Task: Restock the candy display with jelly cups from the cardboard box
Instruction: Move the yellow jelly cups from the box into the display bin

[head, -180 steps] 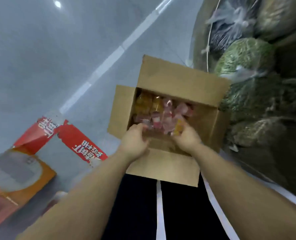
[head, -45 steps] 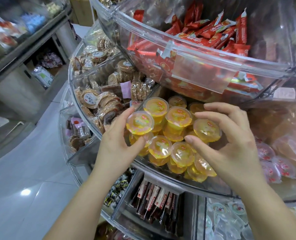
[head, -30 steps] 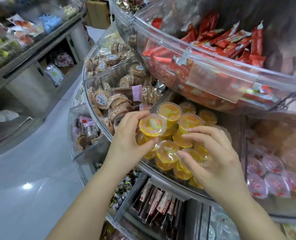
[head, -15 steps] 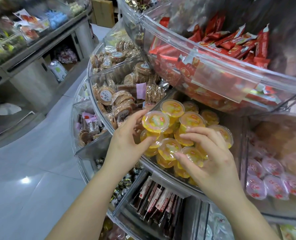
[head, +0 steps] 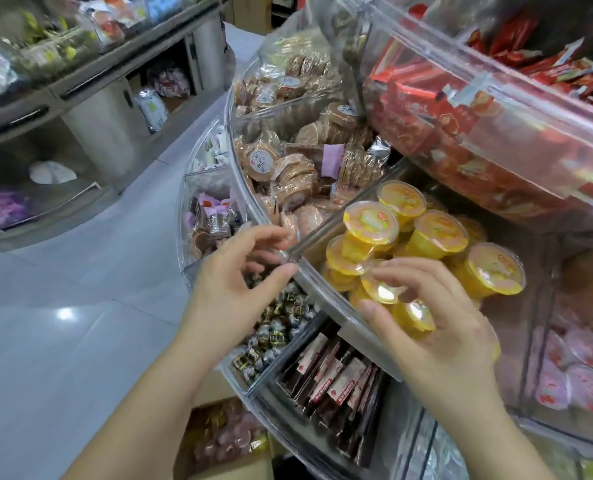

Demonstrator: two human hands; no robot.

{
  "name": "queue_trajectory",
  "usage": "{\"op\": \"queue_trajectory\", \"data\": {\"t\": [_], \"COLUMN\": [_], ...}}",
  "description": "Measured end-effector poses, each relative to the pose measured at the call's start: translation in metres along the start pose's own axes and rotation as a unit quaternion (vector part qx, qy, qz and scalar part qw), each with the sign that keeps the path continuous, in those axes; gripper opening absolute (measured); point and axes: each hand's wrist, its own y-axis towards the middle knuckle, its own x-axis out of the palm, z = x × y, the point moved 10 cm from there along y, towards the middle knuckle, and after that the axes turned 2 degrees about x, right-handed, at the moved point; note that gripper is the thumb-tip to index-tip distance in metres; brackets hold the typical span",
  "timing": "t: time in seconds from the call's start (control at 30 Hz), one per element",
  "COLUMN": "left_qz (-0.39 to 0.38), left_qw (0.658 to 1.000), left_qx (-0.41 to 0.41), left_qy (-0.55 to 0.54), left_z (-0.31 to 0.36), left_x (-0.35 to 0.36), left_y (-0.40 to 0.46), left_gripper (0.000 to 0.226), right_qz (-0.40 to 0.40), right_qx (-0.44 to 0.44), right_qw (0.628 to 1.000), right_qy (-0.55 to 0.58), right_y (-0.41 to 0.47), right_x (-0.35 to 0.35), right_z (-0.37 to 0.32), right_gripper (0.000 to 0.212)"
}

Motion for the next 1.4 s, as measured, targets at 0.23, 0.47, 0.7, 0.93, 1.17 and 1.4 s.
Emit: {"op": "queue_trajectory", "data": {"t": [0.23, 0.47, 0.7, 0.93, 1.17, 1.4], "left_qz": [0.170, 0.107, -0.018, -0.156, -0.331, -0.407], "left_qw": [0.957, 0.866, 0.824, 0.838, 0.701, 0.657], "left_qx": [-0.233, -0.488, -0.565, -0.479, -0.433, -0.360], "left_qy": [-0.025, 0.007, 0.048, 0.211, 0.459, 0.522], "left_z": [-0.159, -0.394, -0.613, -0.752, -0.809, -0.809], "left_x": [-0.087, -0.052, 0.036, 0.092, 0.105, 0.113], "left_y": [-0.147, -0.333, -0.406, -0.378, -0.378, -0.387], "left_gripper": [0.028, 0.032, 0.023, 0.049, 0.042, 0.041], "right_qz": [-0.323, -0.524, -0.597, -0.705, -0.697, -0.685], "right_qx": [0.112, 0.358, 0.389, 0.189, 0.018, -0.037], "right_qw": [0.928, 0.773, 0.666, 0.562, 0.552, 0.545], "right_qy": [0.146, 0.009, -0.223, -0.390, -0.458, -0.483], "right_y": [-0.083, -0.299, -0.430, -0.477, -0.488, -0.488], "right_x": [0.207, 0.422, 0.543, 0.611, 0.637, 0.639], "right_z": [-0.011, 0.163, 0.390, 0.507, 0.533, 0.535], "right_gripper": [0.018, 0.024, 0.032, 0.041, 0.040, 0.038]}}
